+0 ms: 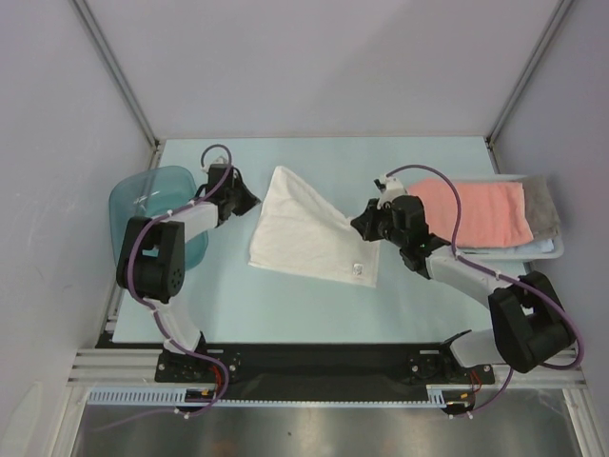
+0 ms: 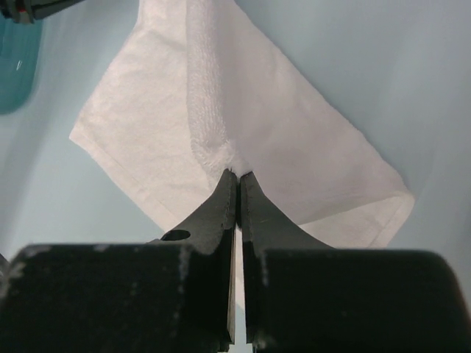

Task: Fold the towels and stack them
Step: Fold the towel

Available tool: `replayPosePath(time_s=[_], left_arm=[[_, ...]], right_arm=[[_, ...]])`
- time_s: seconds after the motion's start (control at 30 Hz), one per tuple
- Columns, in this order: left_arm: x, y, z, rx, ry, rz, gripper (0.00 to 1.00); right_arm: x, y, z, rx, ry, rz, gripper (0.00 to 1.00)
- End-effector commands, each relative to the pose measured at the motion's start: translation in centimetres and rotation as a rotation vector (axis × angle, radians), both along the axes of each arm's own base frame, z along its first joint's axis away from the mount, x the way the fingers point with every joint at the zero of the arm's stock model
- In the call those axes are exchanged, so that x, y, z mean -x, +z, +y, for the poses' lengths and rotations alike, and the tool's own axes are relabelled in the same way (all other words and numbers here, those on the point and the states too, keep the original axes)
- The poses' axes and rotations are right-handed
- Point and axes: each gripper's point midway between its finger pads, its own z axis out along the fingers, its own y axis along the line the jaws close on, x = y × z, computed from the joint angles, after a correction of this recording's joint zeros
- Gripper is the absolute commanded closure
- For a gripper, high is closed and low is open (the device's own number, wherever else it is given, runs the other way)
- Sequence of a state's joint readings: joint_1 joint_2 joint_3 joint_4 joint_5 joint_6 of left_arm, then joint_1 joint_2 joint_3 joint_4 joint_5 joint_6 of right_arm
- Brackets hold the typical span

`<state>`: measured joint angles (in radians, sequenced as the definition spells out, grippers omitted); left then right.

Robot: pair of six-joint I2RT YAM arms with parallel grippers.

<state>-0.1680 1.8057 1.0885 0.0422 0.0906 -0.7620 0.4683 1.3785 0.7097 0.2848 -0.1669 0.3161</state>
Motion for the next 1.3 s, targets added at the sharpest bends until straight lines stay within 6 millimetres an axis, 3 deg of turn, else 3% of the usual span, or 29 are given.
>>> replayPosePath(time_s=[0.0, 0.33, 0.6, 0.9, 1.03, 1.27], left_arm=[[-0.1, 1.2, -1.2, 0.083, -0.013, -0.053, 0.93], [-0.4, -1.1, -2.6, 0.152, -0.052, -0.040, 0.93], [-1.0, -4.3, -3.3, 0.154, -0.068, 0.039, 0.94], [-0.9, -6.1, -2.3, 0.110, -0.032, 0.095, 0.95], [-1.2, -6.7, -1.8, 0.099, -0.012, 0.119, 0.97], [-1.6, -7.4, -1.1, 0.096, 0.007, 0.140, 0.98]], right_arm=[[0.7, 2.6, 1.1, -0.033, 0.041, -0.098, 1.00], [3.9, 0.3, 1.5, 0.016, 0.089, -0.059, 1.00], [5.3, -0.9, 1.2, 0.034, 0.086, -0.027, 1.00], [7.2, -1.6, 1.9, 0.059, 0.137, -0.023, 1.00], [8.8, -2.9, 2.0, 0.086, 0.148, 0.004, 1.00], [10.8, -5.7, 0.4, 0.135, 0.105, 0.098, 1.00]])
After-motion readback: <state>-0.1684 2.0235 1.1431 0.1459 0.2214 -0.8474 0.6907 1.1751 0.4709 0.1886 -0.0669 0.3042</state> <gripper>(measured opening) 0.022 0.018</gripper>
